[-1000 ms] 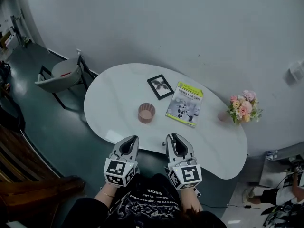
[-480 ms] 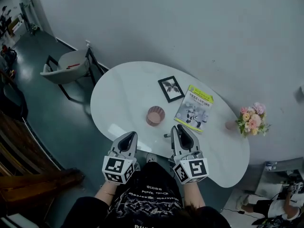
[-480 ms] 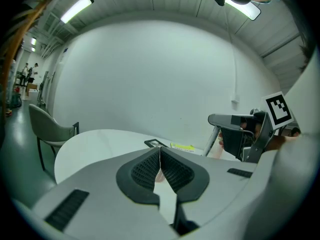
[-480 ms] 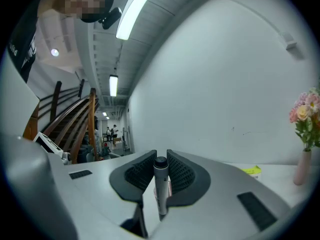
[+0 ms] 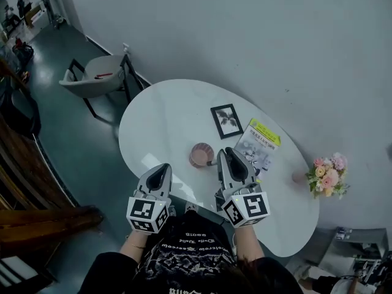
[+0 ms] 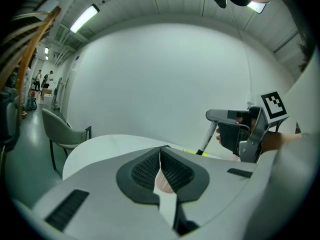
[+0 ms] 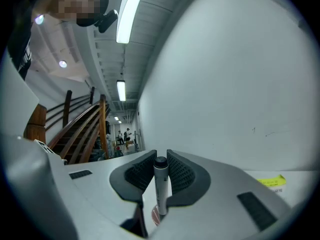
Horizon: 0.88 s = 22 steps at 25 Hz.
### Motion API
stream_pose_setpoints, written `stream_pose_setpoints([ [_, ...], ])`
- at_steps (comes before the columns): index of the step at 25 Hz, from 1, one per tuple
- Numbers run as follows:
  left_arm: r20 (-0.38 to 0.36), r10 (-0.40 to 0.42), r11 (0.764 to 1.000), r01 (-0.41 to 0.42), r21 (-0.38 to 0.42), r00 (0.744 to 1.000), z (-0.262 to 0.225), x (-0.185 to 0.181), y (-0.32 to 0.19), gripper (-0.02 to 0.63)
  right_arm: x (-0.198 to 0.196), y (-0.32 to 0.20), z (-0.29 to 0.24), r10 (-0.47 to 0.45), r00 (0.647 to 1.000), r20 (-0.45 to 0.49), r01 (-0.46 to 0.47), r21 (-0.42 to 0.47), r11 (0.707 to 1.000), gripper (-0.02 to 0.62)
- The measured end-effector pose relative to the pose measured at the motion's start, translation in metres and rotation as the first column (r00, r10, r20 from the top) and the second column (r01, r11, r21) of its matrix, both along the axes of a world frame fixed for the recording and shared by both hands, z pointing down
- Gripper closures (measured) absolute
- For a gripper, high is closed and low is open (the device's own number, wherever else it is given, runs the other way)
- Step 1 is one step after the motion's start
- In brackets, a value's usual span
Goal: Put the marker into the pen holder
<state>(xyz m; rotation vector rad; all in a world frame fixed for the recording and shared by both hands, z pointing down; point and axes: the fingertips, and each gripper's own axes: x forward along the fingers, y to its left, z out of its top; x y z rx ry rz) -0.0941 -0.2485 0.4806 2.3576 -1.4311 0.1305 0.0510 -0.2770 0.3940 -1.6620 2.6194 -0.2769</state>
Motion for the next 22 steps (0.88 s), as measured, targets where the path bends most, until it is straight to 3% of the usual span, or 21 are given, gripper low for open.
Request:
stream_pose_setpoints([
  [9,0.013,-0.076,0.997,0.076,-0.001,0.997,-0.002,-0.006,-0.006,0.581,0.000,-0.031,0.016,-0.045,0.999,0.018,0.045,-0.017,0.999,0.511],
  [22,0.048,-0.123,0.992,0.125,-0.035,0.991,0.011,-0.006,0.004,0.581,-0.004,-0.050,0.066,-0.068,0.997,0.028,0.070,-0.082,0.994,0.511],
])
